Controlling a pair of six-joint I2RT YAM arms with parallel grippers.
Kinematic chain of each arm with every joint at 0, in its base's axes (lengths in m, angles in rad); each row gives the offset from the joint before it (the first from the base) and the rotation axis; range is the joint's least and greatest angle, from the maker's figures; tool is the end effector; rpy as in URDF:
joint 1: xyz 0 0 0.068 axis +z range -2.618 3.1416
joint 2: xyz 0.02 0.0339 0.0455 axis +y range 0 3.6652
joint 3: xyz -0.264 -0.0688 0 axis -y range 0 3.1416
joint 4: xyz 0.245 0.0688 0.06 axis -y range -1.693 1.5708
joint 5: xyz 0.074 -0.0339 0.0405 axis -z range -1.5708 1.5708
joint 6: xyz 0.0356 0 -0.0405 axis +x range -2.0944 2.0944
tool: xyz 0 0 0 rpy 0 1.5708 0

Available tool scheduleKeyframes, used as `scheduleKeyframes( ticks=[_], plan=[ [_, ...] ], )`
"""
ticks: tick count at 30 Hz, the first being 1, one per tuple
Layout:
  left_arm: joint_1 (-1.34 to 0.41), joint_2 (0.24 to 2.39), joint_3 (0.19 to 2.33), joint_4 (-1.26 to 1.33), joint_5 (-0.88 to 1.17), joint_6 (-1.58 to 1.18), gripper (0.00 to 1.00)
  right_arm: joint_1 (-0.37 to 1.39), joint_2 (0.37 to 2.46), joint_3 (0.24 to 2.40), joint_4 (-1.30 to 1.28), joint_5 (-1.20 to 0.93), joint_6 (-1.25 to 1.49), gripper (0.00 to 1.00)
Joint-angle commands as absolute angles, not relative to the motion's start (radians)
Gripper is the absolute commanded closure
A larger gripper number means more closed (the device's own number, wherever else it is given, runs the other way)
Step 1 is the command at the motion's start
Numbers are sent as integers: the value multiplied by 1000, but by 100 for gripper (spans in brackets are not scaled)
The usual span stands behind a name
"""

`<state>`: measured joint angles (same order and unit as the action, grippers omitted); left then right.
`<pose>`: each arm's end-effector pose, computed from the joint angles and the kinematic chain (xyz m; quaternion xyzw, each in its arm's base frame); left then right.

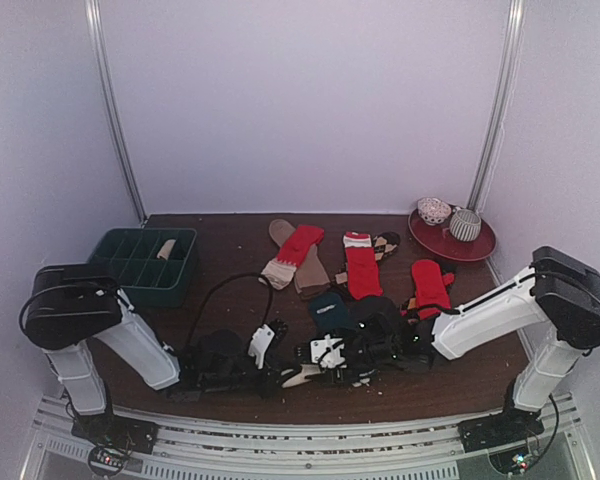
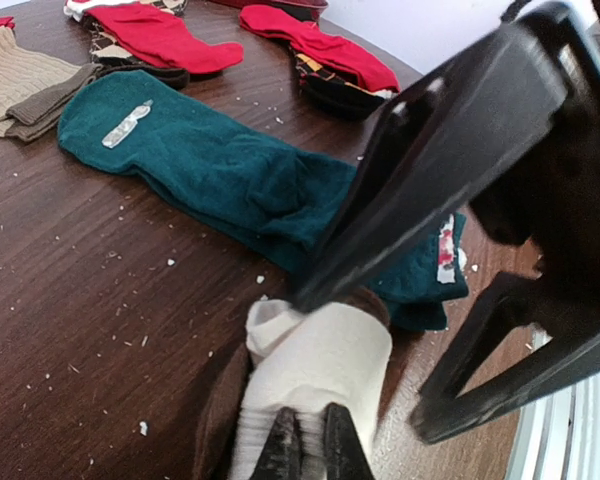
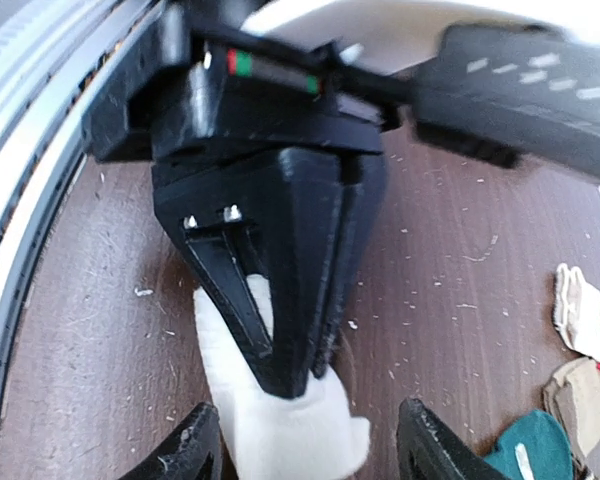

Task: Roll the socks
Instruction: Roll a pair of socks at the center of the board.

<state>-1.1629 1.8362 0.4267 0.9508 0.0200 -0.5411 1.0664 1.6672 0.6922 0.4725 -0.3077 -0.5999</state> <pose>0.1128 -0.2629 0.0875 0.2648 0.8070 -0.4028 0.3412 0.1487 0.2916 0.1552 -0.6819 0.5143 0.2446 0.4590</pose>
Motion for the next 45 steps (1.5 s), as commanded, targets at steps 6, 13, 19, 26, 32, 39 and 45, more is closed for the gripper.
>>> scheduleKeyframes(
  ticks=[6, 13, 19, 26, 32, 39, 45],
  plan=[
    [-1163, 1956, 366, 517, 72, -565, 100, 1068, 1788, 755, 353, -281, -641, 41],
    [-1163, 1968, 375, 523, 91, -551, 100, 1066, 1831, 777, 321, -273, -604, 57],
    [-1163, 1879, 378, 472, 23, -535, 97, 1045, 1906, 914, 93, -367, -467, 77],
    [-1163, 1539, 345, 334, -203, -505, 19, 1032, 1970, 1008, -145, -473, -357, 77],
    [-1167, 1228, 241, 400, -287, -414, 2, 1030, 2039, 1099, -327, -477, -311, 78],
    [-1160, 1008, 84, 737, -161, -214, 2, 1020, 2113, 1175, -464, -509, -313, 77],
    [-1151, 1162, 168, 767, -57, -188, 2, 1013, 2188, 1254, -560, -516, -303, 77]
  ],
)
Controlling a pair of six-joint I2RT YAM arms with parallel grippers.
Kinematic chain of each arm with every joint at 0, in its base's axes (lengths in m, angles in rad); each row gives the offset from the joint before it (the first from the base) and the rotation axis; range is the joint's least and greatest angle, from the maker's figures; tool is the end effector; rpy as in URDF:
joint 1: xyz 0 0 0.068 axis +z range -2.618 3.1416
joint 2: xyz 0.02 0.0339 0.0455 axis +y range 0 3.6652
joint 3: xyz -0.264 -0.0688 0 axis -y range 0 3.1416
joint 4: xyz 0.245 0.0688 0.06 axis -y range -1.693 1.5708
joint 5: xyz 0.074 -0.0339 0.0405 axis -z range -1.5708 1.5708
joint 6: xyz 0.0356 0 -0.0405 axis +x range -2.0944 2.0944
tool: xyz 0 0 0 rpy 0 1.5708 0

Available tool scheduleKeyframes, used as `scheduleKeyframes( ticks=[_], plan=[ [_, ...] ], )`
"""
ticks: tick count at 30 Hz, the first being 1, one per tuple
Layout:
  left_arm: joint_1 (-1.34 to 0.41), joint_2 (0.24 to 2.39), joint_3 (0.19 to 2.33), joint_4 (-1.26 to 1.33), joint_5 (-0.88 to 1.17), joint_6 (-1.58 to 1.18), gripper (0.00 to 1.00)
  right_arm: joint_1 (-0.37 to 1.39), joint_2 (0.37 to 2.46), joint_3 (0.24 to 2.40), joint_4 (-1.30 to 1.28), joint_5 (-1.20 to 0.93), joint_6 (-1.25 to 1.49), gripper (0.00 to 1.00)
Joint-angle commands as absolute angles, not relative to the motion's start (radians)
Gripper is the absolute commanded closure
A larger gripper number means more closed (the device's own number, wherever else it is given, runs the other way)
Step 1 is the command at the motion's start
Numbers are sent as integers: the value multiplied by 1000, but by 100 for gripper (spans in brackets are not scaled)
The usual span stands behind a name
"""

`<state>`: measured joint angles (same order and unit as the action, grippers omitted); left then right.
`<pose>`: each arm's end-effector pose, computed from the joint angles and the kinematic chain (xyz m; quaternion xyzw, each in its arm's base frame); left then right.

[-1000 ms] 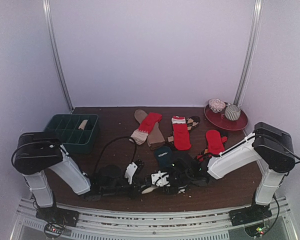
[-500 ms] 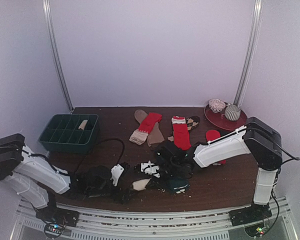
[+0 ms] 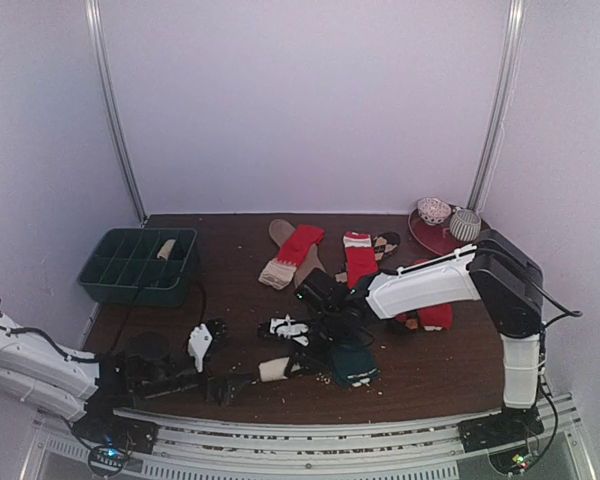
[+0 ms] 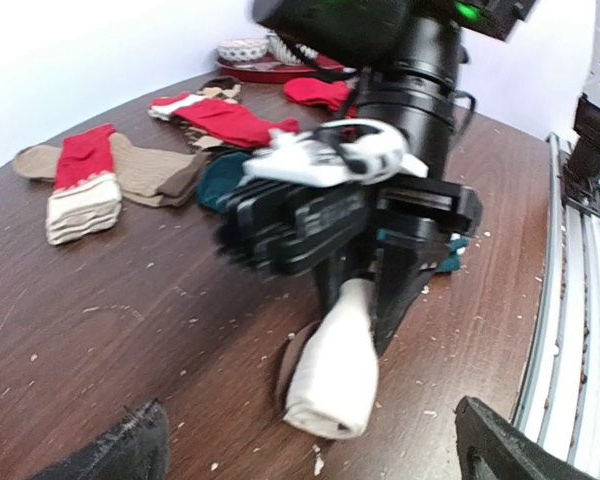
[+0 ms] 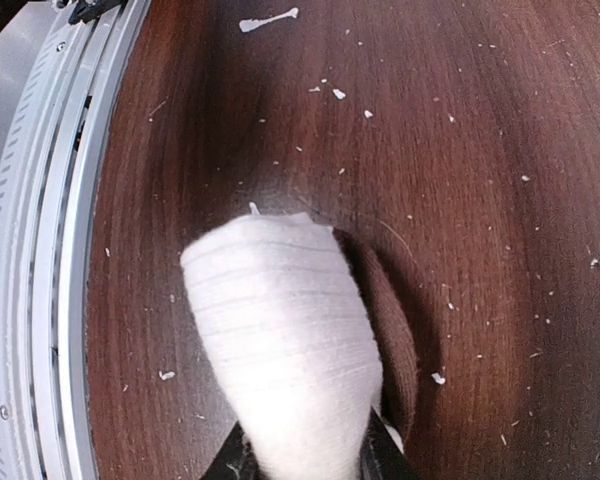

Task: Roll the socks
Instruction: Roll a pair of socks at the center of the board.

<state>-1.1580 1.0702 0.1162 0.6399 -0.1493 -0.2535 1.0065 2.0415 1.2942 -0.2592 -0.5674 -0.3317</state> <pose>0.0802 -0.1699 0.1462 0.3131 0.7448 -0.3343 0.4853 0.2062 0.3616 0.1384 -0.6331 0.6749 0.3422 0.1632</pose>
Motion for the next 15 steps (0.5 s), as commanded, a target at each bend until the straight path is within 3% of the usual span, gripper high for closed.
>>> scheduleKeyframes(
  ticks=[1, 7, 15],
  plan=[
    [-1150, 1197, 167, 811, -44, -192, 2, 1011, 2192, 1258, -566, -516, -302, 77],
    [-1141, 1397, 188, 958, 15, -156, 2, 1009, 2199, 1263, -578, -509, -302, 77],
    [-1126, 1511, 249, 1009, 5, -122, 4, 1008, 2197, 1265, -592, -505, -303, 77]
  ],
)
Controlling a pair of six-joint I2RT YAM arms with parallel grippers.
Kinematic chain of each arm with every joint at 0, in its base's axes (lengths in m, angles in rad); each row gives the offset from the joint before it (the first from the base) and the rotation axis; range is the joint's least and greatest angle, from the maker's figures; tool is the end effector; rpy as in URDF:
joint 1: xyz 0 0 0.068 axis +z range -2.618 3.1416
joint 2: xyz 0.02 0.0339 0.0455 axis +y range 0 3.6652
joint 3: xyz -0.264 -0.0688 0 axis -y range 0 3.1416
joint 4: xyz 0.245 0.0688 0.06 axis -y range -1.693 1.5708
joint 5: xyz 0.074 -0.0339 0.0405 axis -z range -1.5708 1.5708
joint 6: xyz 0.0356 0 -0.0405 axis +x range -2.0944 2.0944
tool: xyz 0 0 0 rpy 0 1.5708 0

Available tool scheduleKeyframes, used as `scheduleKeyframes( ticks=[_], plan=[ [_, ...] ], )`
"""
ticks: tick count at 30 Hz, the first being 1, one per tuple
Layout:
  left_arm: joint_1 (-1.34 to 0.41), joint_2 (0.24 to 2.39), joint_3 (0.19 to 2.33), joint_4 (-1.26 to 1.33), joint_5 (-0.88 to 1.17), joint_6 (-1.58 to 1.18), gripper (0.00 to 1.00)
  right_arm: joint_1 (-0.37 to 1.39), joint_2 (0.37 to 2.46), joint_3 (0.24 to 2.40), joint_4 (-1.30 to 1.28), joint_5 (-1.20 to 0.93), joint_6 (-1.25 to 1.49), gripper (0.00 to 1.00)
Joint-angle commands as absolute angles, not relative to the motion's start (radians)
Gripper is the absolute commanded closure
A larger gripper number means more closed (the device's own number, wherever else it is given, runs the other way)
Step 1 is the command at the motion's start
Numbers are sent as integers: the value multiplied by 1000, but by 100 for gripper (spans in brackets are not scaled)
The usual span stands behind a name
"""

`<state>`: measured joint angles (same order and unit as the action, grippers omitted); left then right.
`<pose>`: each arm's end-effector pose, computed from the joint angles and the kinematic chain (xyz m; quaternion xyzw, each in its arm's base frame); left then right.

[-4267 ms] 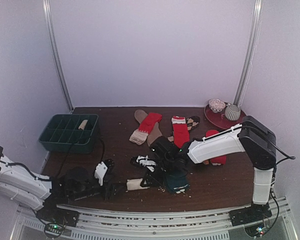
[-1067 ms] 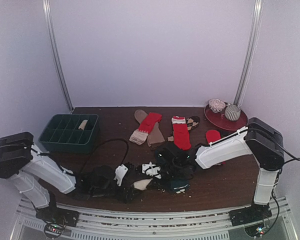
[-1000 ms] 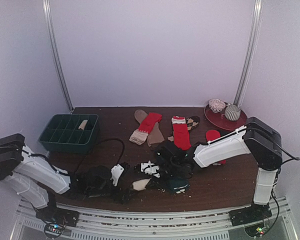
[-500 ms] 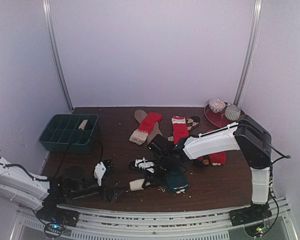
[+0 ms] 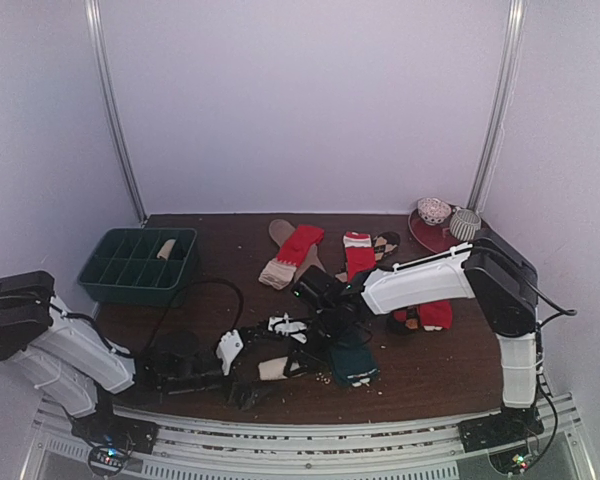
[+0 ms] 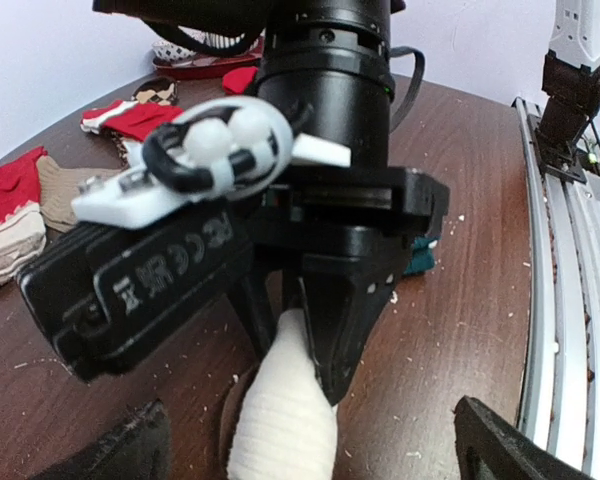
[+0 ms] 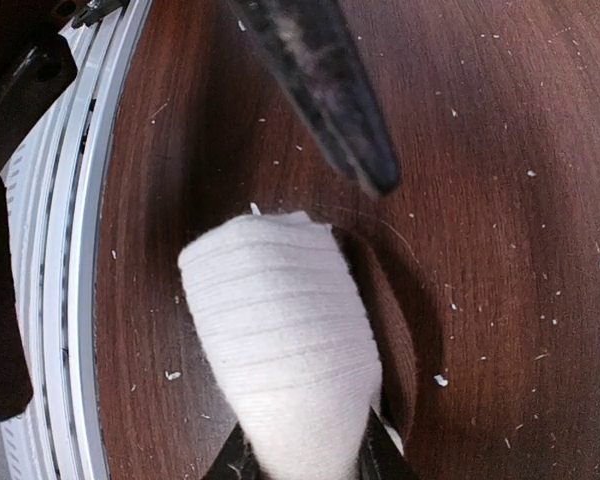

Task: Roll the socks
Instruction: Roll a pair of socks at the center of the board.

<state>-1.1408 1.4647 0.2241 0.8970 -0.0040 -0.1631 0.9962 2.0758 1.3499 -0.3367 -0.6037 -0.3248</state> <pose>0.0966 -0.2103 0.1268 0.3829 0.7224 -0.3481 0.4587 0.2119 0.3644 0.1365 -0.6260 0.6839 0.3507 0.1318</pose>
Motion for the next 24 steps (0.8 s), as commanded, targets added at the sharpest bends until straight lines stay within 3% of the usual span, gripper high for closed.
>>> scheduleKeyframes(
  ticks=[1, 5, 24],
  plan=[
    [-1123, 1530, 249, 1028, 8, -122, 5, 1007, 2197, 1264, -592, -504, -301, 77],
    [-1111, 1617, 252, 1085, 39, -123, 14, 1007, 2200, 1261, -583, -509, -296, 77],
    [-1025, 1831, 215, 1340, 112, -229, 17, 1007, 2206, 1251, -594, -507, -290, 78]
  ],
)
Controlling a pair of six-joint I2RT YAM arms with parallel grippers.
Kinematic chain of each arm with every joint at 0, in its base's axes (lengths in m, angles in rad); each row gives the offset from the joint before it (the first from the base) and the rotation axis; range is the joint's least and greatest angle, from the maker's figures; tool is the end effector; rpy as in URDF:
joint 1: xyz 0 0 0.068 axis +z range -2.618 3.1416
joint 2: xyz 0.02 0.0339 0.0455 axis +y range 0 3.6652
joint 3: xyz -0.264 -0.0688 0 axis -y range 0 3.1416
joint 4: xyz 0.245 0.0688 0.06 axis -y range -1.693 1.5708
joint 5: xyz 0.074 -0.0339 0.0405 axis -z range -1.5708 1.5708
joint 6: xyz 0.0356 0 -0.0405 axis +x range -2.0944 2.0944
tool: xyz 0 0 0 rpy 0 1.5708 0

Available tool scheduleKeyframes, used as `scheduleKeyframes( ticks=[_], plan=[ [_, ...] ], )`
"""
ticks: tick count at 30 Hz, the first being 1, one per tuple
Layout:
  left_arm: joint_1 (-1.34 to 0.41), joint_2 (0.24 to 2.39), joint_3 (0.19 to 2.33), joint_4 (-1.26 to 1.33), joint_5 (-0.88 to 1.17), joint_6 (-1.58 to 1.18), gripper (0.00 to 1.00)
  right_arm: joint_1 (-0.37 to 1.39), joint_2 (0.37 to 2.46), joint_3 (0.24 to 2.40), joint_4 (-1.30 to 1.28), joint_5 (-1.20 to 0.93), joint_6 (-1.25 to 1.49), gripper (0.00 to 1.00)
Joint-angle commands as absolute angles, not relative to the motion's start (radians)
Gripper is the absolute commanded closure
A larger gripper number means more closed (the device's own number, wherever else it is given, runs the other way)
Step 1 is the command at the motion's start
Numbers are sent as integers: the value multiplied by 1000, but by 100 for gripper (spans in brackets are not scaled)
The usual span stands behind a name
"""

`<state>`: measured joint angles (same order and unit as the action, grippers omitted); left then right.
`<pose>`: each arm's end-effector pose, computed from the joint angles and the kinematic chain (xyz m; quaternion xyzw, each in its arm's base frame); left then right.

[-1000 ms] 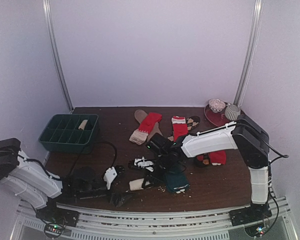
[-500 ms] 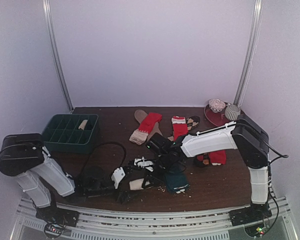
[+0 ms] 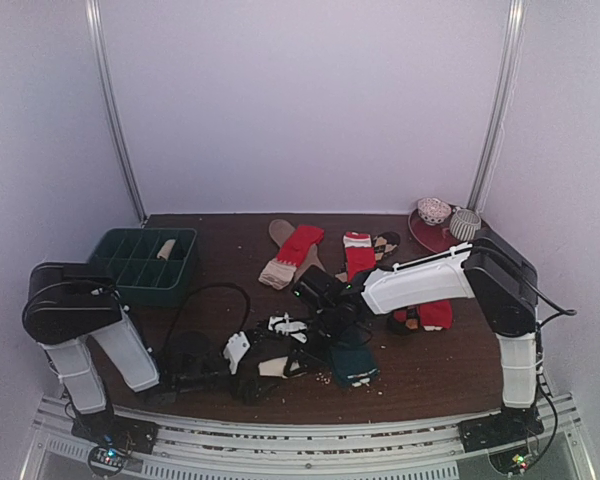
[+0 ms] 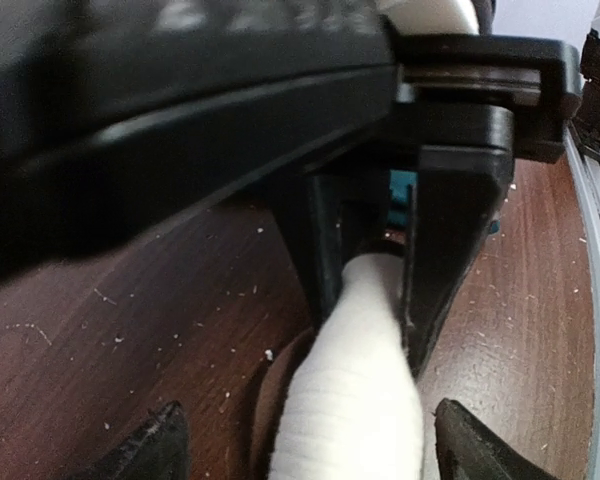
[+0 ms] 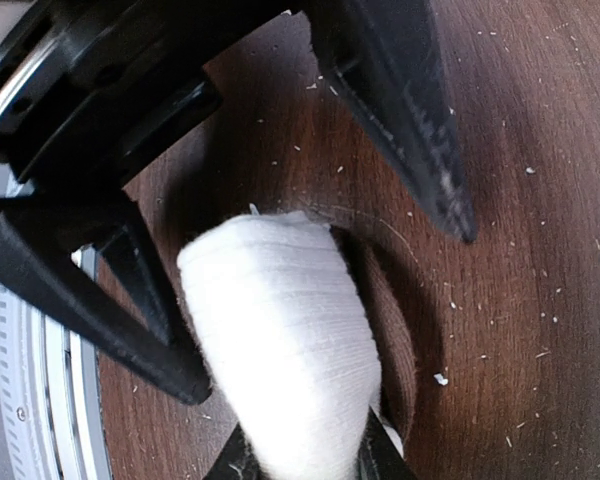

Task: Roll the socks
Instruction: Roll a pair of socks at the center of the board.

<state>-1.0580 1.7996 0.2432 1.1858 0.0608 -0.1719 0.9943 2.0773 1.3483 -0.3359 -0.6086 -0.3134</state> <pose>0.1186 -0.2150 0.0868 0.3691 0.7379 -0.3461 0.4466 0.2123 0.3639 0.1356 -0.6214 0.6876 0.3532 0.1282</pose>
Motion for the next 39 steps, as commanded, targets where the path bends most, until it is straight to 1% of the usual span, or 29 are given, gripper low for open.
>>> scheduleKeyframes(
  ticks=[1, 7, 11, 18, 23, 26, 31, 34, 37, 39],
  plan=[
    [-1020, 1837, 209, 1356, 117, -236, 17, 1007, 2206, 1251, -593, -506, -289, 78],
    [-1019, 1858, 220, 1359, 167, -248, 20, 1008, 2210, 1250, -592, -506, -285, 78],
    [-1019, 1886, 234, 1348, 206, -261, 20, 1006, 2210, 1250, -593, -505, -285, 78],
    [-1017, 1948, 227, 1395, 212, -310, 21, 1008, 2216, 1242, -596, -503, -285, 78],
    [-1006, 1945, 214, 1445, 201, -328, 20, 1007, 2216, 1236, -596, -501, -285, 78],
    [-993, 1945, 214, 1449, 203, -329, 22, 1007, 2213, 1236, -598, -501, -286, 78],
    [-980, 1952, 223, 1425, 229, -328, 42, 1007, 2219, 1238, -596, -505, -281, 78],
    [-980, 1958, 238, 1383, 244, -319, 41, 1007, 2220, 1238, -595, -505, -278, 78],
    [-980, 1960, 244, 1370, 250, -312, 36, 1007, 2222, 1238, -599, -505, -276, 78],
    [-980, 1959, 248, 1357, 243, -305, 34, 1008, 2225, 1241, -601, -505, -275, 78]
  ],
)
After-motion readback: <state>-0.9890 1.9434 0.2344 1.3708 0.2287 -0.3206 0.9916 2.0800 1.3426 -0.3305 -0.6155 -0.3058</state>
